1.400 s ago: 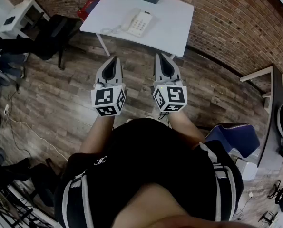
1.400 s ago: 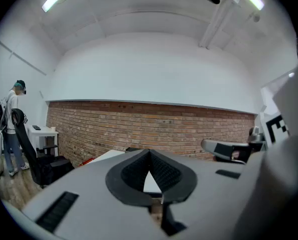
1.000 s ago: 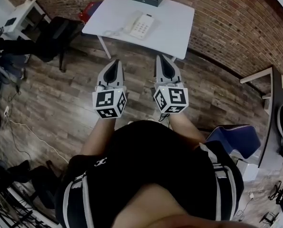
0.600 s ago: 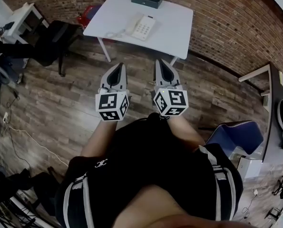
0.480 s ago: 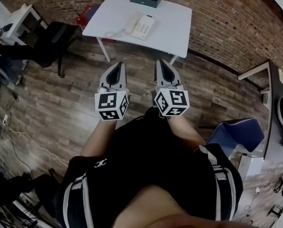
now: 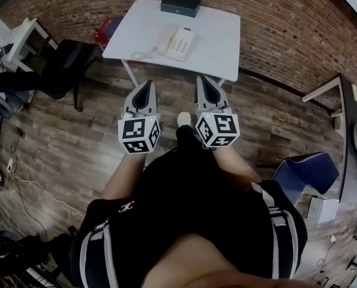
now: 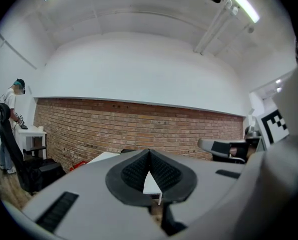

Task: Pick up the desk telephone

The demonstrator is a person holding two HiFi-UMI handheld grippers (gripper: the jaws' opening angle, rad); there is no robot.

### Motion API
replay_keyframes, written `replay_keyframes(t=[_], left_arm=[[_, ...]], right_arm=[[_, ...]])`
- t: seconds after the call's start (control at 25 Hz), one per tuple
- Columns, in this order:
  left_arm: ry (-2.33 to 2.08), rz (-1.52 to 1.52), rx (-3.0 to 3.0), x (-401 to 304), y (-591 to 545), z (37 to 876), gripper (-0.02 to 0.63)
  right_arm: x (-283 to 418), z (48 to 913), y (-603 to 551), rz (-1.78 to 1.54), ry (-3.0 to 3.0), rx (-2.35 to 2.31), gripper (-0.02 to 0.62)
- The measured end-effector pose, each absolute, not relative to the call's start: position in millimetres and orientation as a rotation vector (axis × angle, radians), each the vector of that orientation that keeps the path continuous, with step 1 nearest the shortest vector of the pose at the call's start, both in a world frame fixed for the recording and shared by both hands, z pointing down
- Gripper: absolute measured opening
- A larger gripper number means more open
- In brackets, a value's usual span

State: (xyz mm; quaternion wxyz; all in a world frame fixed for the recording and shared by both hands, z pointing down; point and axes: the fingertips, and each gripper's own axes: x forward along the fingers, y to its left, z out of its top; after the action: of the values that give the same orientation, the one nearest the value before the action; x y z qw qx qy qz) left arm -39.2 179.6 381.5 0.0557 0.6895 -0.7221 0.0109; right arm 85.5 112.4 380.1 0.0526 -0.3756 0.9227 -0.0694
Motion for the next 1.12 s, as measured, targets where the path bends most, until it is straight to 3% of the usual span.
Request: replay_keyframes(t=[1.12], left_arm=[[-2.101, 0.118, 1.996, -148.1, -119.1, 418.6, 0.002]], right_arm=[[-32.3, 425.1, -198.3, -0.381, 2.902, -1.163, -0.002]])
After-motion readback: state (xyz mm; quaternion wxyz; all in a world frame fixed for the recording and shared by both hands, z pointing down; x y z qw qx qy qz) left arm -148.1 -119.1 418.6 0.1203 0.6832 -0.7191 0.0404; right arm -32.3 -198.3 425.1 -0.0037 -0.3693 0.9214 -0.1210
